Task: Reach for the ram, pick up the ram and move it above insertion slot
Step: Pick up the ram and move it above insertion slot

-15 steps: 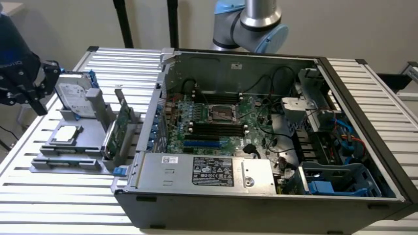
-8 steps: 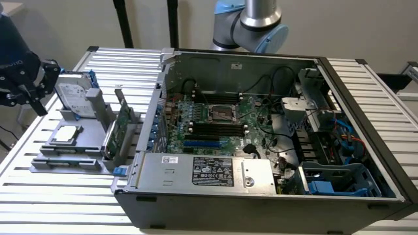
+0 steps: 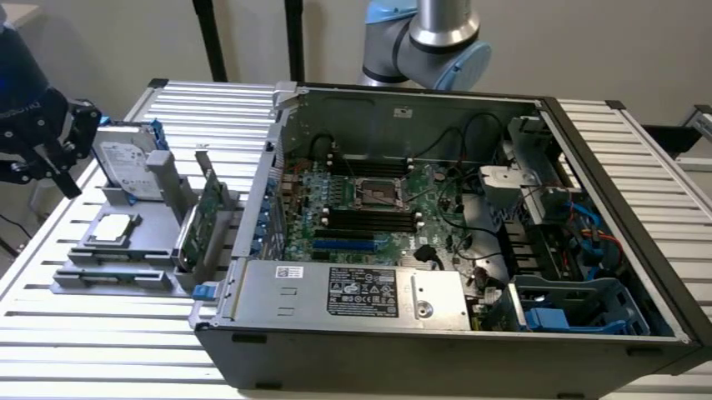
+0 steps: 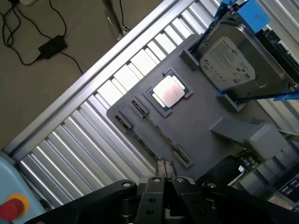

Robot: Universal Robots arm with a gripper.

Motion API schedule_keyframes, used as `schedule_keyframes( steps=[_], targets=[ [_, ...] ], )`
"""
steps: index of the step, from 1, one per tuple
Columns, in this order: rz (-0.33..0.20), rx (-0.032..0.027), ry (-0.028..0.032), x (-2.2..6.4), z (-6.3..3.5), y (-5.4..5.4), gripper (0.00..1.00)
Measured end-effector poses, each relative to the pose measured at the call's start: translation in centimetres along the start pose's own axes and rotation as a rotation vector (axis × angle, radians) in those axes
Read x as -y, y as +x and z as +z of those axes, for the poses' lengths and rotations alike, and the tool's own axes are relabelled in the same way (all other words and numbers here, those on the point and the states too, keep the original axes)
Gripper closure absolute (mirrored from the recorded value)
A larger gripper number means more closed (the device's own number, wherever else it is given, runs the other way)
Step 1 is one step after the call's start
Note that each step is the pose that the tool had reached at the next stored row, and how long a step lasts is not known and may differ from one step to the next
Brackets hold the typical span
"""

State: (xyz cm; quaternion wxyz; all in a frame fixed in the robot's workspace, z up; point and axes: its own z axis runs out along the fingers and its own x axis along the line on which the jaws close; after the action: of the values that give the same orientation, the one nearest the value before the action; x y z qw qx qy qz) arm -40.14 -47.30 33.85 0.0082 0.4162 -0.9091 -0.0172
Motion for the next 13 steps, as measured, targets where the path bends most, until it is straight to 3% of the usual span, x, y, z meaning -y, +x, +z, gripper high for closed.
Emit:
schedule_keyframes(
  steps=[13],
  targets=[
    [-0.237, -0.009, 0.0001, 0.0, 0.17, 0.0, 0.89]
  ],
)
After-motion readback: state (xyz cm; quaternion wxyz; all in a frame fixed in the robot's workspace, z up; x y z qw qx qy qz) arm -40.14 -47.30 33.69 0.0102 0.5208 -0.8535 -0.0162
